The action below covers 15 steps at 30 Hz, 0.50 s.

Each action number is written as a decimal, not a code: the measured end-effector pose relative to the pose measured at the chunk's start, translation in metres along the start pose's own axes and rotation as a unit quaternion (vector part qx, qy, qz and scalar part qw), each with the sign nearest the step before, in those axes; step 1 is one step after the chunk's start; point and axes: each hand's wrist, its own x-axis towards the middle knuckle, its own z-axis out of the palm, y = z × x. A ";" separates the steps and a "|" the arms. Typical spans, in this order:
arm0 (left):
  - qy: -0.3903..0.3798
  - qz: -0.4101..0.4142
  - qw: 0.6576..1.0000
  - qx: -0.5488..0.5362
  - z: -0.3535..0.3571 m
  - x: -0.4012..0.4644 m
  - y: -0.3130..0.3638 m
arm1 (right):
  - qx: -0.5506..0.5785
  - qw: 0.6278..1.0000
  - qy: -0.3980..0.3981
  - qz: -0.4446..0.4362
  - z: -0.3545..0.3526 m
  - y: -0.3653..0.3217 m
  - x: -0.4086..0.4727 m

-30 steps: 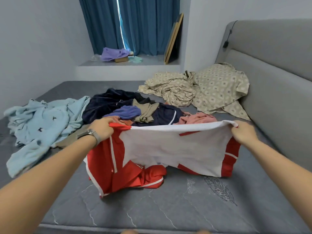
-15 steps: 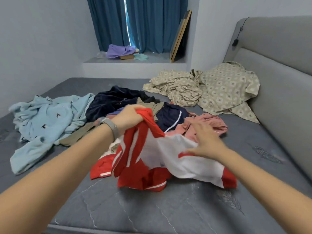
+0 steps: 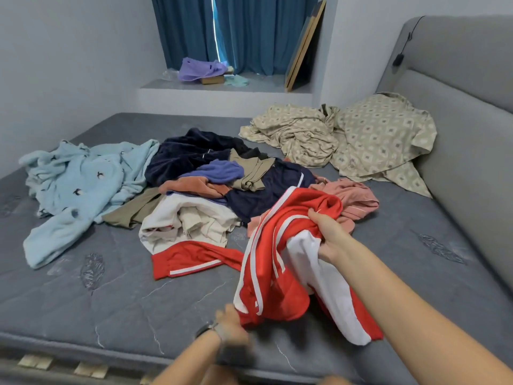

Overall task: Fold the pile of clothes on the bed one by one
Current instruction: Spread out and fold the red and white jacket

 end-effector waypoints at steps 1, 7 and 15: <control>-0.025 -0.015 1.000 0.006 0.014 -0.001 -0.008 | 0.030 0.999 -0.005 0.012 0.002 0.000 -0.005; 0.096 0.067 0.968 -0.222 0.020 0.049 0.003 | 0.177 0.980 -0.089 -0.001 0.018 -0.026 -0.041; -0.042 0.107 0.777 -0.619 -0.129 -0.012 0.086 | 0.154 0.979 -0.050 -0.124 -0.043 -0.090 -0.028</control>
